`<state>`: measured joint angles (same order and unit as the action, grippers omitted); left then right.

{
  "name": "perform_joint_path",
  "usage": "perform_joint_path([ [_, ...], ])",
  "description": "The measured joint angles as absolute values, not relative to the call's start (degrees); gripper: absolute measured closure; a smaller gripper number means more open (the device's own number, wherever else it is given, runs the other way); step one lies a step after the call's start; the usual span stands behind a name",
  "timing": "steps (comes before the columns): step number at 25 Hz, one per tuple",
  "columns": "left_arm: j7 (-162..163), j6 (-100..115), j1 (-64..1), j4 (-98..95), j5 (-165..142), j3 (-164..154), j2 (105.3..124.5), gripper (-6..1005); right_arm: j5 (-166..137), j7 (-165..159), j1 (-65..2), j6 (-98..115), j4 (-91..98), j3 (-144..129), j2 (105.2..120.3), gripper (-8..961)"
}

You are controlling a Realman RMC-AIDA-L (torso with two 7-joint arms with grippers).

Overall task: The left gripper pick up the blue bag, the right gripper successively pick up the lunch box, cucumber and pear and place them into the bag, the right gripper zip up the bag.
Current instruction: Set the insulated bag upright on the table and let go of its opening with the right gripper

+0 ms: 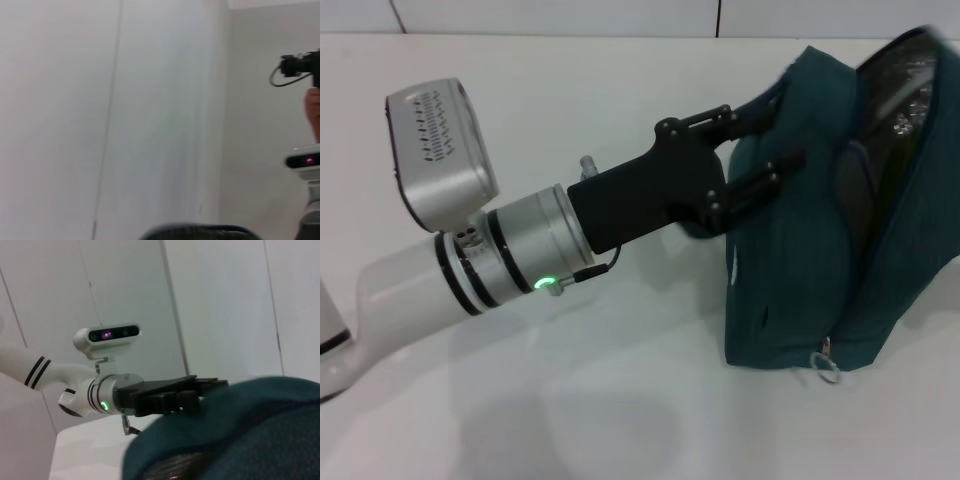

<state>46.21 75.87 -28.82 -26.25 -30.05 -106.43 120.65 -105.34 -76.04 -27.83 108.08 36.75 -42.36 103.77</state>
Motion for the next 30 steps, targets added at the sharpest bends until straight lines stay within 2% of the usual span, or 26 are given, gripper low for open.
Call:
perform_joint_path([
  [7,44.0,72.7,-28.5,-24.4,-22.8,-109.6,120.61,513,-106.9,-79.7,-29.2,107.6,37.7,-42.4,103.50,887],
  [11,43.9,72.8,-28.2,-24.2,-22.7,-109.6,120.28,520,-107.0,-83.1,-29.5,107.8,37.8,-42.3,103.84,888],
  [16,42.8,74.0,-27.4,-23.6,-23.1,-109.7,120.20,523,-106.4,-83.7,-28.1,107.7,38.0,-41.4,105.01,785],
  [21,41.0,74.4,-26.6,-23.6,-23.2,-111.1,120.46,523,-106.3,-83.4,-25.1,107.8,42.6,-40.9,107.94,676],
  [24,40.7,74.5,-26.5,-23.7,-23.3,-112.1,120.35,524,-106.0,-82.1,-22.6,107.9,45.2,-40.4,109.07,611],
  [30,38.9,74.5,-26.3,-23.4,-23.1,-113.2,120.62,524,-102.8,-73.1,-19.1,110.9,45.8,-33.9,111.01,376],
])
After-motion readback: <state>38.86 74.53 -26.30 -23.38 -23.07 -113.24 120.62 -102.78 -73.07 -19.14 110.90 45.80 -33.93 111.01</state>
